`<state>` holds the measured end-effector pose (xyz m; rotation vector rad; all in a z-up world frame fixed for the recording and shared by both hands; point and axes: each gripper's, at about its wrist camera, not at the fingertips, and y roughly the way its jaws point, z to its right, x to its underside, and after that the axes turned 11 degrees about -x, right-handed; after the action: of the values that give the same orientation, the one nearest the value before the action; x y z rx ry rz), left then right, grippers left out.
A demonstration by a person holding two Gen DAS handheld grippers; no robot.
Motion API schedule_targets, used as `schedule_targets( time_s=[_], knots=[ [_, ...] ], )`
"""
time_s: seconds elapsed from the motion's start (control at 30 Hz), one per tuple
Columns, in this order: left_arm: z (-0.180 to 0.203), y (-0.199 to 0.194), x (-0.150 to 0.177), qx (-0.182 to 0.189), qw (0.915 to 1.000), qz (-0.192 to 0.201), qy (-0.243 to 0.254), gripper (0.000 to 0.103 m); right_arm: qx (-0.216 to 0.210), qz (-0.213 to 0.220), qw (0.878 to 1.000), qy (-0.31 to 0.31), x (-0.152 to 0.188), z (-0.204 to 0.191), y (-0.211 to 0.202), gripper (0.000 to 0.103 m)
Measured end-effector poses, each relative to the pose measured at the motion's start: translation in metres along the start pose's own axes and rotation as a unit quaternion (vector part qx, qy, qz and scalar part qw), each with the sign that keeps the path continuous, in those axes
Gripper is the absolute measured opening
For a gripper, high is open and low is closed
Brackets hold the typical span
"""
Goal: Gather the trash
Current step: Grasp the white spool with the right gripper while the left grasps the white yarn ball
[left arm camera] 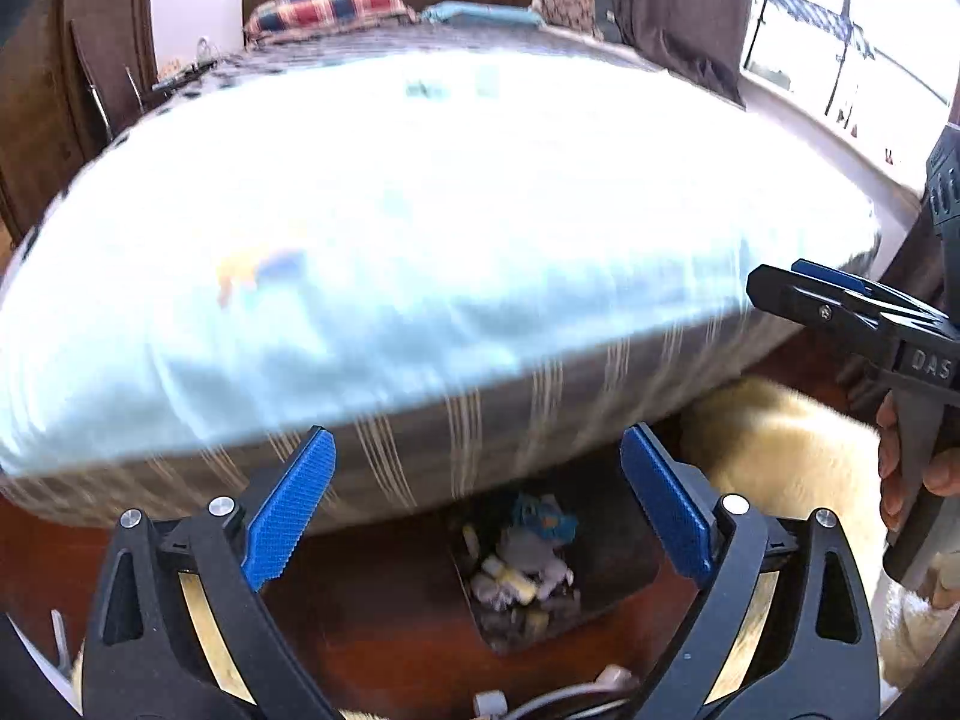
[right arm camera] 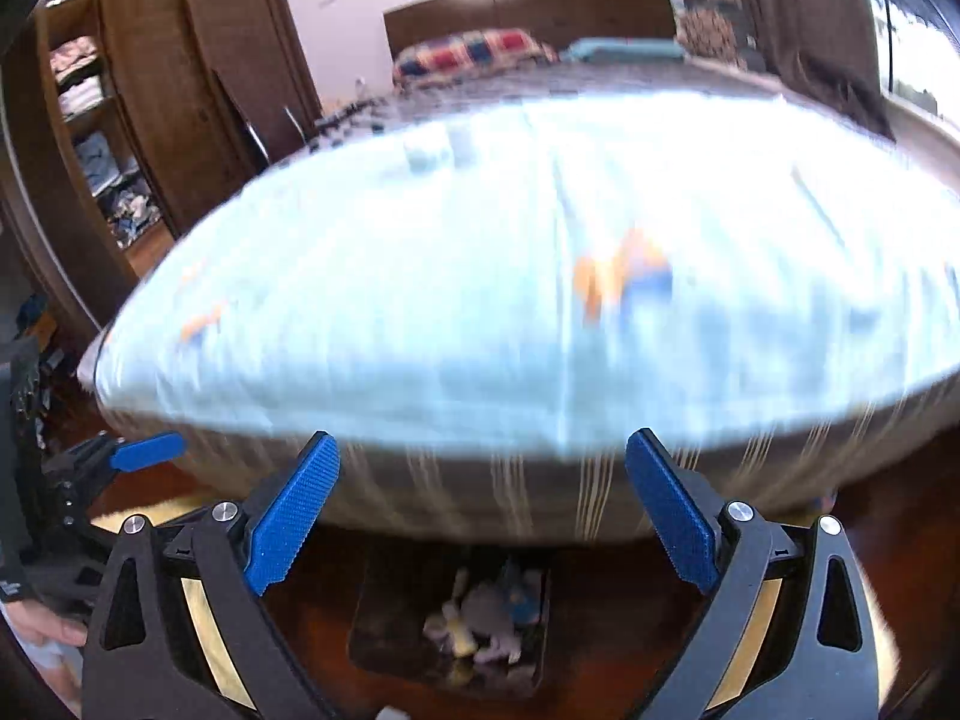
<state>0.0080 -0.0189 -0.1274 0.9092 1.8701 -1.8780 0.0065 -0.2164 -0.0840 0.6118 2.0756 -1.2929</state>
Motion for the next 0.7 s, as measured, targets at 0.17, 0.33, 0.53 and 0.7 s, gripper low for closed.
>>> schedule_targets(
  time_s=[0.17,0.33,0.53,0.7],
  knots=[
    [-0.019,0.002,-0.047,-0.009,0.9997,0.021,-0.009,0.092,0.012,0.008,1.0,-0.013,-0.049,0.006,0.02,0.097],
    [-0.038,0.031,-0.091,-0.013,0.9998,0.006,-0.012,0.092,0.0,-0.005,1.0,0.006,-0.091,0.019,0.057,0.097],
    [-0.049,0.065,-0.135,-0.031,0.9995,0.002,-0.007,0.092,0.001,-0.017,1.0,0.007,-0.128,0.025,0.112,0.097],
    [-0.054,0.092,-0.161,-0.043,0.999,-0.005,-0.012,0.092,-0.015,-0.028,0.999,0.01,-0.153,0.03,0.15,0.082]
  ],
)
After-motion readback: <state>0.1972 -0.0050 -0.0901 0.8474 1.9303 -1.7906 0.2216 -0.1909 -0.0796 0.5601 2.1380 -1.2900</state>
